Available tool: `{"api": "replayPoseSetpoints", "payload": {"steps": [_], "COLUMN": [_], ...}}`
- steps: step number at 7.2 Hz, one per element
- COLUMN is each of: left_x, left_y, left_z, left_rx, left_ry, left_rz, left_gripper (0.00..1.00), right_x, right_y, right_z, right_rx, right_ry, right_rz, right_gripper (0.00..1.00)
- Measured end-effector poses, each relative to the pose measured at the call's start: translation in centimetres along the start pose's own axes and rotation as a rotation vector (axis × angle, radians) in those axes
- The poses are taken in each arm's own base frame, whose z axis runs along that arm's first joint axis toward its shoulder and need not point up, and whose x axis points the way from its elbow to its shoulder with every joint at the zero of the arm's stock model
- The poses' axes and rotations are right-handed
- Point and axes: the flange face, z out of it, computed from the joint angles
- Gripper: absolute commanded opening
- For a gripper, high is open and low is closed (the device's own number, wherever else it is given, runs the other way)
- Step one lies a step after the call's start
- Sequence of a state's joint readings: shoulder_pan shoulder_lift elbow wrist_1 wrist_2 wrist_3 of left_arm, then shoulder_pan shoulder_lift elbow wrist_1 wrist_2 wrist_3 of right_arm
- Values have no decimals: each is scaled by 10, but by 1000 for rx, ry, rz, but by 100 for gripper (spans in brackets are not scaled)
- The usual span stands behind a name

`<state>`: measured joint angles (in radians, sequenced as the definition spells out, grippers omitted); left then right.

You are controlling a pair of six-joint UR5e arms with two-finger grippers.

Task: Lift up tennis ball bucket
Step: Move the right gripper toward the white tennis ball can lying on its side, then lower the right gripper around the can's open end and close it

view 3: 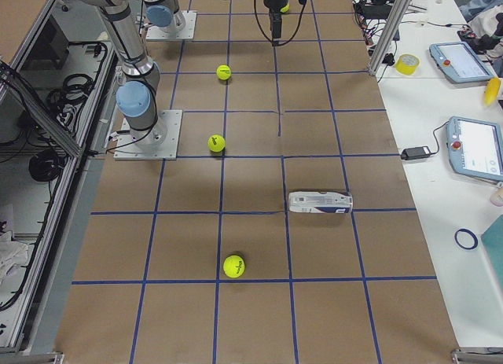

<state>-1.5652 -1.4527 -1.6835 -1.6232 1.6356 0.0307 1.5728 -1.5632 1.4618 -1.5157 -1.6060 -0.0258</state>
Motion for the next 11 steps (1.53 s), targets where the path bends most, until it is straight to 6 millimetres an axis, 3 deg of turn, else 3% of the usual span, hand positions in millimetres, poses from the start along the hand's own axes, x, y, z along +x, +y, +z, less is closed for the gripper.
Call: {"api": "replayPoseSetpoints", "payload": {"steps": [8, 9, 11], "left_x": [2, 1, 1], "left_y": [1, 1, 1], "left_z": [2, 3, 3], "left_rx": [-5, -6, -6], "left_ry": [-1, -1, -1], "left_rz": [4, 3, 2], "left_gripper": [100, 100, 100], "right_x": [6, 15, 65], "right_y": [-2, -7, -28], "right_z": [1, -1, 0], "right_rx": [2, 17, 38], "right_ry": [1, -1, -23], "right_rz": [89, 85, 133], "right_gripper": [100, 100, 100]}}
